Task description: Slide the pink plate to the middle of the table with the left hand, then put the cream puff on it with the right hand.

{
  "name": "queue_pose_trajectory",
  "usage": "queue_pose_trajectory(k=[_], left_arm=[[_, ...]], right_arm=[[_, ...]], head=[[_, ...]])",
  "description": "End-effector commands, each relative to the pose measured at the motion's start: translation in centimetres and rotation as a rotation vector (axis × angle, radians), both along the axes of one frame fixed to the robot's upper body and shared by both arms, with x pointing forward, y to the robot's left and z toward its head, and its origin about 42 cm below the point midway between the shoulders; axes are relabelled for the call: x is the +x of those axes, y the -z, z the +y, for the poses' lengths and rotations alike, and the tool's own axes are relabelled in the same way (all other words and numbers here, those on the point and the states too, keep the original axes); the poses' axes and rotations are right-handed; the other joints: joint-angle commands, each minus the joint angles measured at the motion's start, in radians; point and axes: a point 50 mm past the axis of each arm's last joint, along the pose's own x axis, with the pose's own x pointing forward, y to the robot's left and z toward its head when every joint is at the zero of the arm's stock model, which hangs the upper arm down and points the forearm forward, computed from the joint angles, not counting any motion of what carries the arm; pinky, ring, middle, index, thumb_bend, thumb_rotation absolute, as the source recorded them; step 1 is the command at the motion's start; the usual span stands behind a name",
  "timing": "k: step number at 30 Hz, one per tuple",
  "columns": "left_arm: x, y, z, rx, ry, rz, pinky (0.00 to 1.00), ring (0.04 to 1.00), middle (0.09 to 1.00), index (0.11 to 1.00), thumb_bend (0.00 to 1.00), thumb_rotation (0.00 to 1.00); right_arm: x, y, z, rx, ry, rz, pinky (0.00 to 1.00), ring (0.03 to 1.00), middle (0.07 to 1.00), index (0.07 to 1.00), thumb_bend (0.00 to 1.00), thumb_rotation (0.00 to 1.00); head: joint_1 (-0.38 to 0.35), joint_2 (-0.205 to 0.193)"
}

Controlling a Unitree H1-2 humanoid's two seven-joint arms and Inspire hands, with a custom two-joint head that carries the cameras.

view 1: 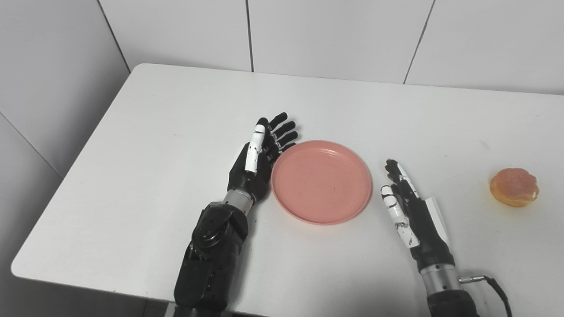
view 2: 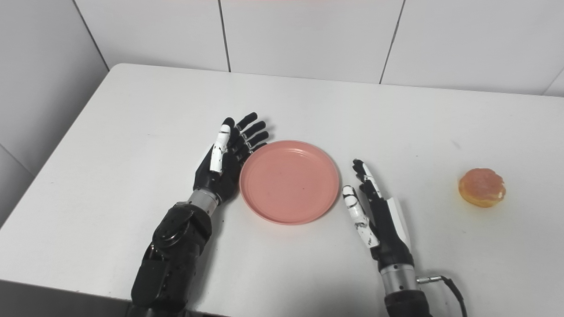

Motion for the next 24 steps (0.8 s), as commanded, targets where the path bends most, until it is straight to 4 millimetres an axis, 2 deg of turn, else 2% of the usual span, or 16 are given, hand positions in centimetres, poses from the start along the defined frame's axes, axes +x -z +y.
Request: queue_pose_trajectory(k=[1, 15, 24], left_arm=[[-1.1, 1.4, -0.5, 0.003, 0.032, 0.081, 0.86, 0.856, 0.856, 0.836, 0.41, 1.0], [-3.2, 1.1, -0.4, 0.002, 0.091, 0.073, 0.87, 0.874, 0.884, 0.871, 0.42, 1.0], [-3.6, 1.1, -0.2, -0.003, 0.11, 0.078, 0.87, 0.869, 0.881, 0.875, 0.42, 1.0]], right_arm=[[0.3, -1.3, 0.8, 0.021, -0.014, -0.028, 0.91, 0.94, 0.937, 0.939, 0.3, 1.0], [0.6, -1.8, 1.4, 0.016, 0.0, -0.044, 0.91, 0.94, 0.939, 0.94, 0.31, 1.0], [0.8, -2.1, 1.4, 0.016, 0.02, -0.066, 0.89, 0.933, 0.939, 0.938, 0.34, 1.0]], head=[[-0.014, 0.003], [-0.095, 0.007], [-0.138, 0.006]])
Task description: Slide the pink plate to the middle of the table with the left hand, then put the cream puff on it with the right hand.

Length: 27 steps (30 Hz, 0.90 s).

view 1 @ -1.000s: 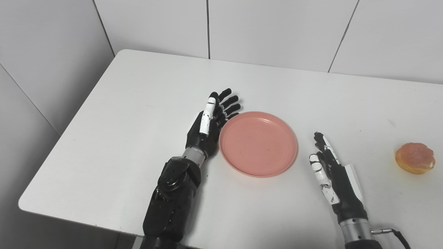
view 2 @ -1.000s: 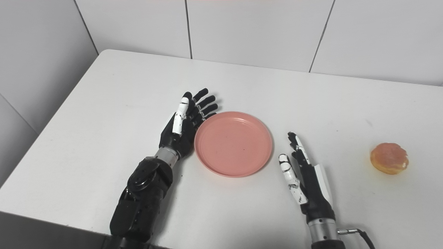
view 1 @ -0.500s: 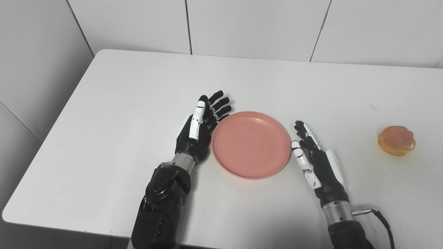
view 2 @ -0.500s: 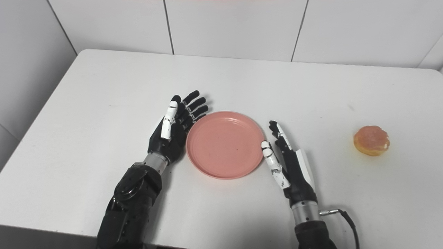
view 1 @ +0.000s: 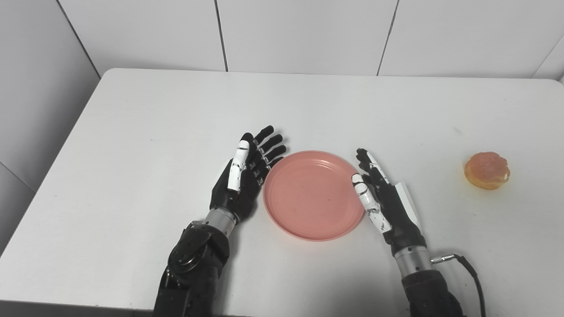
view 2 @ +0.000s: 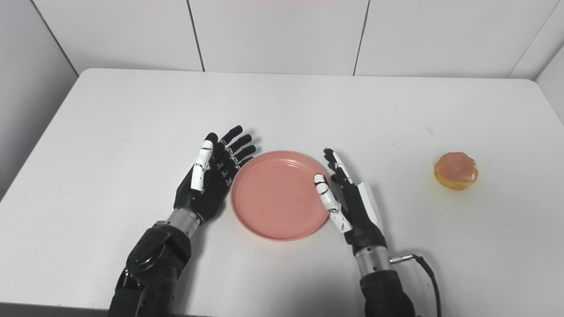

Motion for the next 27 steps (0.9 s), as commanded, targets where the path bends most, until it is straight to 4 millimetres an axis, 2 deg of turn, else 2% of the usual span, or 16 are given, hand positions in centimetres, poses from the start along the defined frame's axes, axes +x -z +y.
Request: queue_pose_trajectory(k=[1, 6, 9, 11, 14, 18, 24, 27], left_arm=[[-0.5, 1.2, 0.2, 0.01, 0.012, 0.059, 0.87, 0.874, 0.887, 0.878, 0.42, 1.0], [-0.4, 1.5, 0.1, 0.015, 0.012, 0.065, 0.87, 0.879, 0.891, 0.88, 0.42, 1.0], [-0.4, 1.6, 0.1, 0.012, 0.011, 0.066, 0.87, 0.881, 0.892, 0.884, 0.42, 1.0], [-0.4, 1.8, 0.1, 0.01, 0.009, 0.068, 0.87, 0.877, 0.889, 0.883, 0.42, 1.0], [-0.3, 2.0, 0.2, 0.009, 0.011, 0.065, 0.87, 0.876, 0.887, 0.883, 0.42, 1.0], [-0.2, 2.2, 0.4, 0.016, 0.01, 0.061, 0.87, 0.877, 0.89, 0.89, 0.42, 1.0], [0.1, 2.8, 0.8, 0.014, 0.013, 0.051, 0.87, 0.875, 0.887, 0.885, 0.43, 1.0], [0.2, 3.0, 1.3, 0.018, 0.01, 0.049, 0.88, 0.877, 0.889, 0.889, 0.43, 1.0]], right_arm=[[0.5, -1.6, 0.2, 0.014, 0.013, -0.067, 0.88, 0.932, 0.943, 0.942, 0.35, 1.0], [0.9, -1.9, -0.2, 0.04, 0.028, -0.081, 0.88, 0.933, 0.95, 0.949, 0.36, 1.0], [1.1, -2.2, -0.4, 0.066, 0.03, -0.097, 0.84, 0.934, 0.959, 0.953, 0.37, 1.0], [1.2, -2.8, -0.7, 0.023, 0.041, -0.135, 0.85, 0.93, 0.953, 0.947, 0.37, 1.0], [1.6, -4.1, -1.6, -0.068, 0.061, -0.21, 0.88, 0.917, 0.934, 0.934, 0.39, 1.0], [2.2, -6.1, -2.8, -0.161, 0.099, -0.294, 0.88, 0.909, 0.925, 0.924, 0.49, 1.0], [2.6, -9.5, -4.9, -0.261, 0.151, -0.376, 0.85, 0.899, 0.922, 0.914, 0.53, 1.0], [2.5, -10.4, -5.2, -0.284, 0.172, -0.404, 0.83, 0.884, 0.908, 0.902, 0.54, 1.0]], head=[[-0.017, -0.005], [-0.035, -0.016], [-0.046, -0.021], [-0.071, -0.029], [-0.109, -0.041], [-0.141, -0.055], [-0.19, -0.078], [-0.23, -0.093]])
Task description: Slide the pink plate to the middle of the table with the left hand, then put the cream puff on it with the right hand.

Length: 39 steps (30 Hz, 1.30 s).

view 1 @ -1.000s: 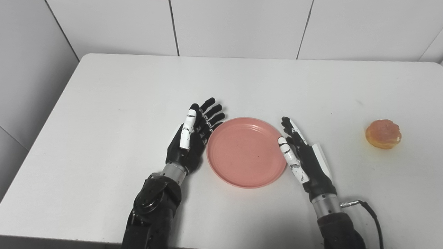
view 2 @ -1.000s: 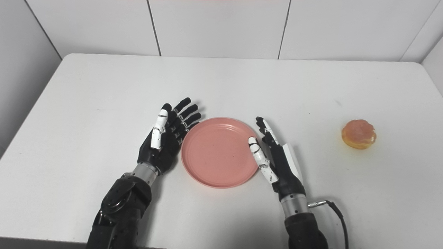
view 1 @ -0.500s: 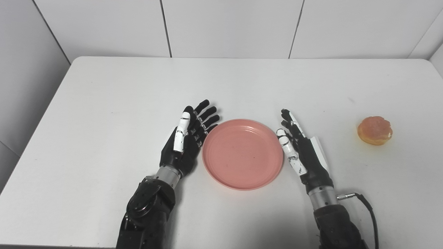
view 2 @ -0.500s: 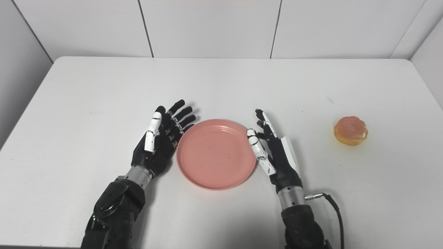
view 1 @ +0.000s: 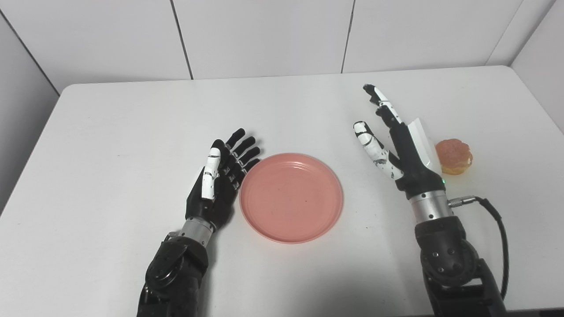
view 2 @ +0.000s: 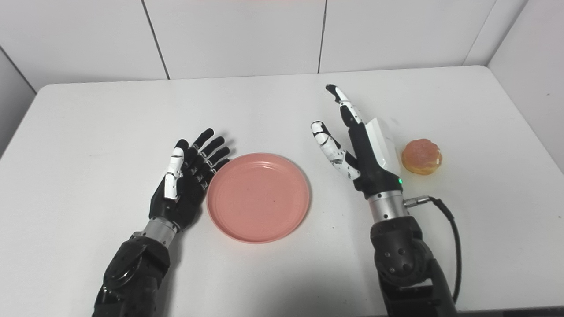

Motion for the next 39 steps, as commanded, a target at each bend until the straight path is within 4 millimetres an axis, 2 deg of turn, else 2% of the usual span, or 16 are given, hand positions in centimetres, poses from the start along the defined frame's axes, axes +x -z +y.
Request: queue_pose_trajectory(k=[1, 9, 11, 13, 15, 18, 23, 29, 35, 39], left_arm=[[-0.4, 2.2, 1.0, 0.026, -0.016, 0.087, 0.88, 0.877, 0.889, 0.889, 0.43, 1.0], [0.3, 3.0, 2.6, 0.0, -0.014, 0.093, 0.89, 0.881, 0.887, 0.88, 0.43, 1.0], [0.5, 3.3, 3.1, -0.01, -0.008, 0.096, 0.89, 0.882, 0.889, 0.886, 0.43, 1.0], [0.7, 3.5, 3.5, -0.021, -0.003, 0.099, 0.9, 0.888, 0.895, 0.894, 0.43, 1.0], [0.8, 3.8, 3.9, -0.027, -0.004, 0.106, 0.9, 0.885, 0.893, 0.891, 0.43, 1.0], [1.0, 4.1, 4.4, -0.037, -0.003, 0.116, 0.9, 0.885, 0.892, 0.888, 0.42, 1.0], [1.3, 4.4, 5.1, -0.063, -0.003, 0.133, 0.92, 0.896, 0.902, 0.896, 0.4, 1.0], [1.7, 4.5, 5.5, -0.084, -0.015, 0.146, 0.93, 0.898, 0.898, 0.884, 0.41, 1.0], [1.8, 4.3, 5.7, -0.073, -0.021, 0.15, 0.91, 0.89, 0.898, 0.893, 0.41, 1.0], [1.8, 4.3, 5.8, -0.074, -0.016, 0.144, 0.91, 0.897, 0.904, 0.898, 0.4, 1.0]], right_arm=[[-0.1, -1.8, -0.2, -0.022, 0.019, -0.069, 0.83, 0.883, 0.907, 0.902, 0.54, 1.0], [0.2, -3.3, -1.2, -0.13, 0.092, -0.151, 0.77, 0.856, 0.899, 0.896, 0.58, 0.97], [0.3, -3.8, -2.0, -0.169, 0.13, -0.14, 0.74, 0.843, 0.91, 0.908, 0.61, 0.89], [0.3, -4.1, -2.9, -0.214, 0.181, -0.118, 0.76, 0.856, 0.911, 0.907, 0.63, 0.85], [0.3, -4.3, -4.0, -0.26, 0.227, -0.1, 0.77, 0.86, 0.908, 0.906, 0.65, 0.77], [0.4, -4.5, -5.3, -0.318, 0.299, -0.088, 0.75, 0.85, 0.9, 0.9, 0.68, 0.73], [0.4, -4.6, -8.0, -0.386, 0.402, -0.085, 0.73, 0.821, 0.877, 0.882, 0.73, 0.6], [0.1, -4.9, -10.1, -0.426, 0.517, -0.026, 0.66, 0.79, 0.869, 0.898, 0.77, 0.64], [0.0, -4.9, -11.6, -0.443, 0.568, 0.018, 0.71, 0.832, 0.889, 0.909, 0.79, 0.66], [0.1, -4.5, -12.8, -0.444, 0.585, 0.051, 0.71, 0.831, 0.893, 0.914, 0.81, 0.65]], head=[[-0.037, -0.011], [-0.133, -0.037], [-0.154, -0.042], [-0.167, -0.048], [-0.184, -0.054], [-0.212, -0.061], [-0.234, -0.062], [-0.25, -0.061], [-0.256, -0.06], [-0.257, -0.059]])
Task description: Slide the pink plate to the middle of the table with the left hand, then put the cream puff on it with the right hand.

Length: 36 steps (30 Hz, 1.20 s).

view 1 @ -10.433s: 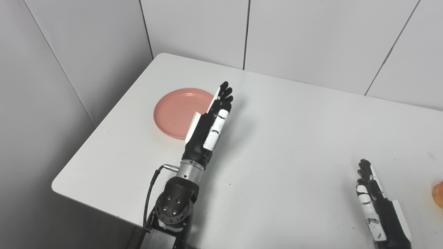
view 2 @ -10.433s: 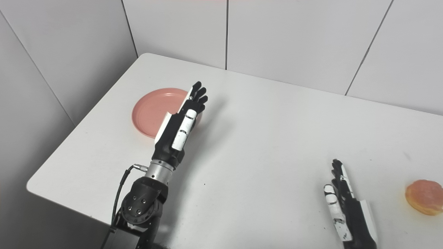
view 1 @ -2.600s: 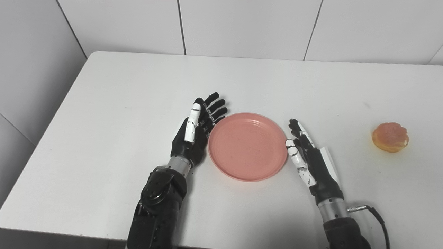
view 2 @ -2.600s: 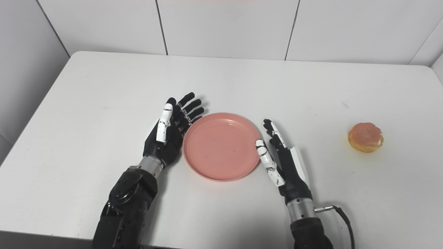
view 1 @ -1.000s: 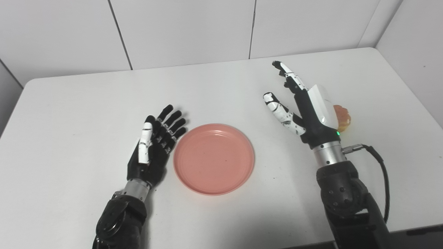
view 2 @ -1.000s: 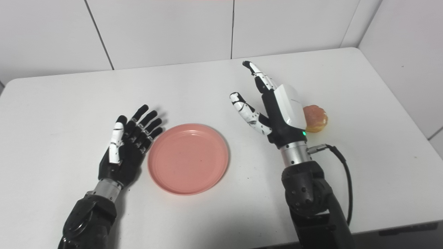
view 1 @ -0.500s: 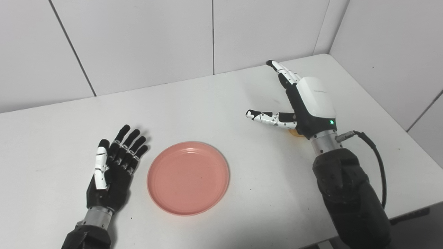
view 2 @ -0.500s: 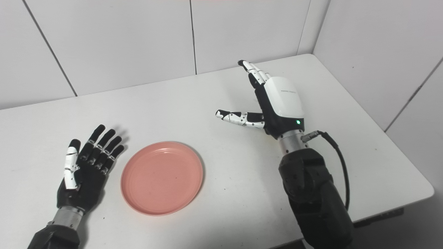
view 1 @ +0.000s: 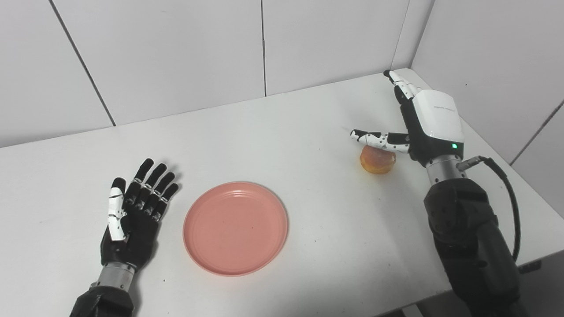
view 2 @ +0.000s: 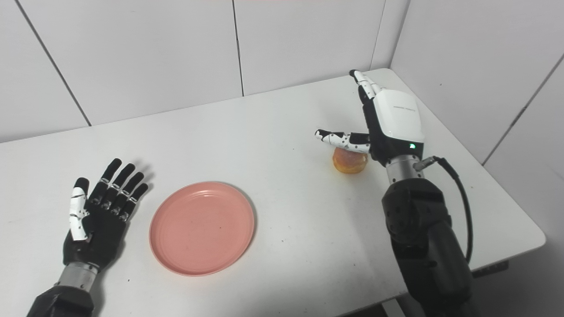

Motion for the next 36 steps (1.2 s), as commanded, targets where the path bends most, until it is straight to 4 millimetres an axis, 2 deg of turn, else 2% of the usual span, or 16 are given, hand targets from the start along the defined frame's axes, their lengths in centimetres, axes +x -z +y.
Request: queue_pose_trajectory(k=[1, 8, 13, 21, 36], left_arm=[[-1.4, 3.2, 1.3, 0.044, -0.025, 0.162, 0.91, 0.897, 0.903, 0.897, 0.41, 1.0], [-1.4, 3.1, 1.3, 0.039, -0.025, 0.16, 0.91, 0.898, 0.903, 0.895, 0.41, 1.0], [-1.5, 3.0, 1.4, 0.037, -0.027, 0.161, 0.91, 0.893, 0.898, 0.889, 0.41, 1.0], [-1.5, 2.8, 1.4, 0.046, -0.026, 0.158, 0.91, 0.887, 0.891, 0.885, 0.42, 1.0], [-1.7, 2.3, 1.3, 0.031, -0.021, 0.163, 0.9, 0.886, 0.894, 0.891, 0.42, 1.0]], right_arm=[[0.1, -0.7, -1.2, -0.01, 0.04, -0.018, 0.71, 0.834, 0.896, 0.917, 0.82, 0.65], [1.0, 1.0, -2.7, 0.011, 0.059, 0.055, 0.7, 0.821, 0.884, 0.904, 0.85, 0.64], [1.4, 2.0, -3.1, 0.022, 0.05, 0.12, 0.74, 0.835, 0.881, 0.906, 0.86, 0.68], [1.7, 3.1, -2.6, 0.062, 0.045, 0.211, 0.7, 0.827, 0.886, 0.909, 0.89, 0.67], [2.1, 4.6, -2.2, 0.089, 0.017, 0.28, 0.72, 0.838, 0.894, 0.907, 0.85, 0.6]], head=[[-0.001, 0.003], [0.001, 0.012], [-0.001, 0.018], [-0.005, 0.03], [-0.002, 0.042]])
